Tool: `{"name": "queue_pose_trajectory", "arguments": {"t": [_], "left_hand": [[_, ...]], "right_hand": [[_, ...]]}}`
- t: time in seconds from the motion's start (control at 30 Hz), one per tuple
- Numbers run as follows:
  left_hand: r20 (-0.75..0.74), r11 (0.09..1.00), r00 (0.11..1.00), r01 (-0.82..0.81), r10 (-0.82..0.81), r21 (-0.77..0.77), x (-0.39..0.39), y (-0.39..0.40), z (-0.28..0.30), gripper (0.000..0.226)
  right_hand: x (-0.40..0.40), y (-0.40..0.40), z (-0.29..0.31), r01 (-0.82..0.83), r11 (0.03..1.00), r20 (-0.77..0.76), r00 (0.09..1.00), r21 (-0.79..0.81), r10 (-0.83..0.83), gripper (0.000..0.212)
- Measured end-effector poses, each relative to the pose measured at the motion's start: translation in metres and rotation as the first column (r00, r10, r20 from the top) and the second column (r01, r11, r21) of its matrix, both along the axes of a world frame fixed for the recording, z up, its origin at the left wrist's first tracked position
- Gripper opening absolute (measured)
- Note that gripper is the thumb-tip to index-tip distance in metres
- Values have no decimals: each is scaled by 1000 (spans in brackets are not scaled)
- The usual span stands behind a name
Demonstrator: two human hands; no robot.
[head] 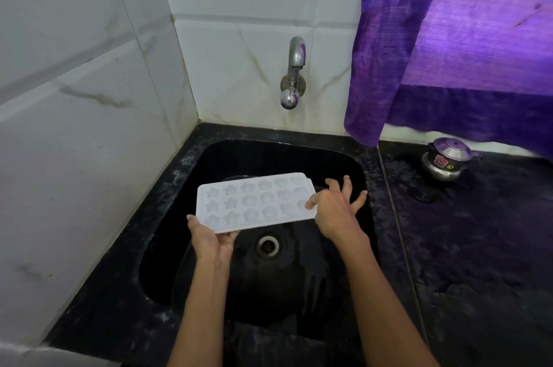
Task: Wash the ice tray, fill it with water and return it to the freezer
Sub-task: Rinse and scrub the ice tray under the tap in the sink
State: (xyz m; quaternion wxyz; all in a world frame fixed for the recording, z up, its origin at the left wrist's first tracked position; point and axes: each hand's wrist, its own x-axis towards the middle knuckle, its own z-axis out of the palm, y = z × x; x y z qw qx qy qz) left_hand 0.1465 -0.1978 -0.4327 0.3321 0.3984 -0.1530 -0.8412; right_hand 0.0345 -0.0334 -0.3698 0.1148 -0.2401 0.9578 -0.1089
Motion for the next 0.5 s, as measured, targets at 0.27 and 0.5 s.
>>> {"name": "queue_pose_trajectory", "arguments": {"t": [0.27,0.5], "left_hand": [[-3,1000,1000,10,-10,-12,0,3,4,54],[9,1000,1000,5,-4,-6,0,3,4,57]], "right_hand": [[7,-4,1,-47,998,14,999,40,46,48],[4,-4,3,-20,1000,37,999,23,19,29]]}}
